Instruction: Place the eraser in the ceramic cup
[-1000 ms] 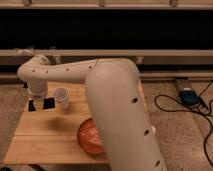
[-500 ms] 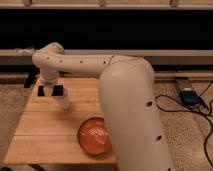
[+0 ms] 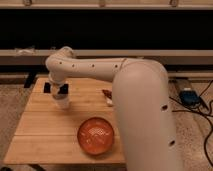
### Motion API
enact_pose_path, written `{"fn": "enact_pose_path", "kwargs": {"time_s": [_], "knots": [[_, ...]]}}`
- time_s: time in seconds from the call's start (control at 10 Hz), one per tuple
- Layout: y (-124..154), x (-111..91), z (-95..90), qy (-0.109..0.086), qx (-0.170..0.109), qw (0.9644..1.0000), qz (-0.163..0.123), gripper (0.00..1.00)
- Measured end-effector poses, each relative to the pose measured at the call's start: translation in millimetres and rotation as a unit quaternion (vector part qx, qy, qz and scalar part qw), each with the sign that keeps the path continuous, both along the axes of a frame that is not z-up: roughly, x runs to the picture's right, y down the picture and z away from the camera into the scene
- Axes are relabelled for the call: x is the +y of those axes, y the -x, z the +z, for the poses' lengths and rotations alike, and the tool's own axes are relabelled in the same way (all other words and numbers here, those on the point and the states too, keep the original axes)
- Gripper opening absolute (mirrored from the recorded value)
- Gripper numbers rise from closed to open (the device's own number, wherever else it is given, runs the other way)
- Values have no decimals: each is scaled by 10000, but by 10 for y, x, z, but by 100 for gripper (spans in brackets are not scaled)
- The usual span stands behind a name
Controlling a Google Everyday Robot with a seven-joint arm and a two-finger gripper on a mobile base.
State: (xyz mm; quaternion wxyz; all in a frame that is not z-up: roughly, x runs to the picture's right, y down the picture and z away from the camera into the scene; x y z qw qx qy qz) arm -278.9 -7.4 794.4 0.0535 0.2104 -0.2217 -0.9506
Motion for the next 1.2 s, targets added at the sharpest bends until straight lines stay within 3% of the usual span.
{"fn": "enact_pose_path", "kwargs": {"time_s": [0.2, 0.6, 1.2], "knots": [[15, -22, 45, -119, -79, 9998, 149, 0], [89, -27, 155, -136, -187, 9993, 280, 5], [221, 16, 370, 164, -306, 9983, 460, 66]]}}
